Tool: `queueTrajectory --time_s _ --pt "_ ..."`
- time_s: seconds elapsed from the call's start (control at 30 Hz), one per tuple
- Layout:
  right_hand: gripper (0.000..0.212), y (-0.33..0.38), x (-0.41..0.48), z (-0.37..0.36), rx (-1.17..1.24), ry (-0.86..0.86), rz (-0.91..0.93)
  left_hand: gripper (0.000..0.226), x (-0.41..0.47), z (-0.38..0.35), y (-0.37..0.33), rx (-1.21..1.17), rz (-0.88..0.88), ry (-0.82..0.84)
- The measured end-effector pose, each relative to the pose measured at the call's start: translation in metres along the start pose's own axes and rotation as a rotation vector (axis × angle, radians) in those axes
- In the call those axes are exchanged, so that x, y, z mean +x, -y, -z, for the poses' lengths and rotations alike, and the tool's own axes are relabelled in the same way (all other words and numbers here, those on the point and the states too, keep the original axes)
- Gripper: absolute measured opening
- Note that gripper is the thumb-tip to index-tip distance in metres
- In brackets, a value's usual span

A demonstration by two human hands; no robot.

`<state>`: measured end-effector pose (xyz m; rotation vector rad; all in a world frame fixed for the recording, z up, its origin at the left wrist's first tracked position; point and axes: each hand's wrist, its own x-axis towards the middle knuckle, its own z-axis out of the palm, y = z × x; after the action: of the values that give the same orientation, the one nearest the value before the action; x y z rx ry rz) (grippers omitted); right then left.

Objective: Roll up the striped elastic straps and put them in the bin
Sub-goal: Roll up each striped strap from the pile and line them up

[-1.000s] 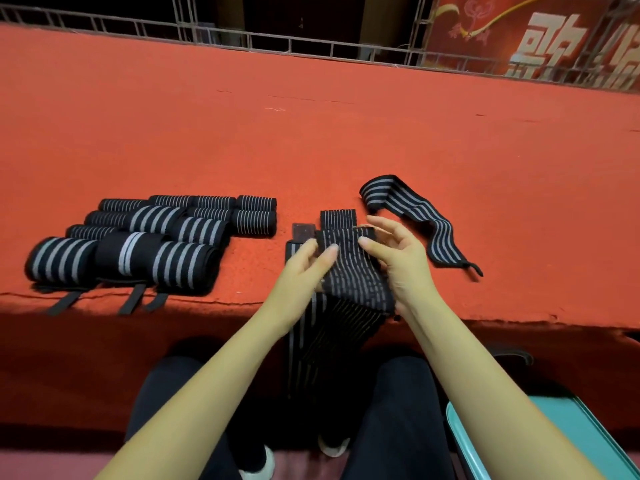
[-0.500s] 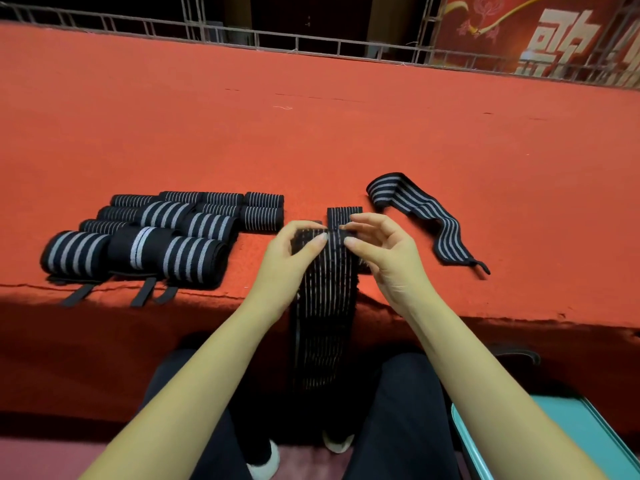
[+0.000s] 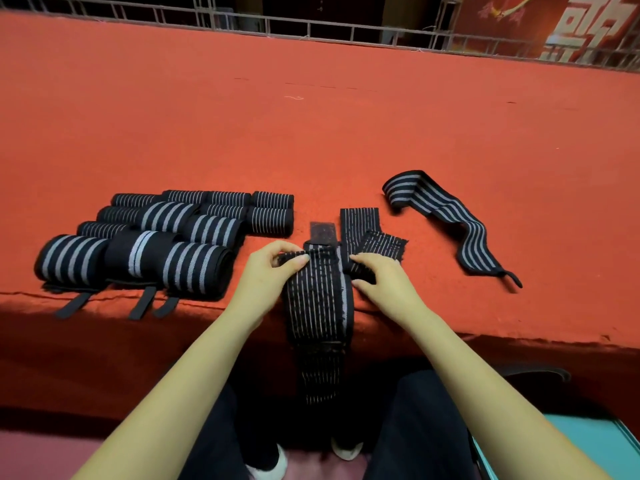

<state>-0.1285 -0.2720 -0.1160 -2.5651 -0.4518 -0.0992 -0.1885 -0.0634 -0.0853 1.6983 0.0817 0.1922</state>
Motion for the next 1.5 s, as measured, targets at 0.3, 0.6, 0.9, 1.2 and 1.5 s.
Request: queueTrajectory --time_s 0.3,0.6,0.9,1.2,1.5 --pt "0.022 -0.012 0.01 0.011 0.155 -0.261 -0.077 0.007 0.012 -0.009 0.022 0.033 0.035 0.045" --pt "0.014 0.021 -0.027 0.048 0.98 0.19 -0.073 0.004 0.02 -0.043 -0.005 -0.159 0.074 0.147" --pt "0.009 -0.026 -0.025 0.07 0.741 0.277 -0.295 0.009 0.089 -0.099 -0.065 -0.124 -0.103 0.001" --pt "0.021 -0.051 0.055 0.1 1.197 -0.298 -0.503 0.008 0.142 -0.137 -0.064 0.187 -0.102 -0.02" --pt "0.044 -0.102 0.114 0.104 0.345 -0.229 -0.444 0.005 0.161 -0.16 -0.005 0.672 -0.03 0.097"
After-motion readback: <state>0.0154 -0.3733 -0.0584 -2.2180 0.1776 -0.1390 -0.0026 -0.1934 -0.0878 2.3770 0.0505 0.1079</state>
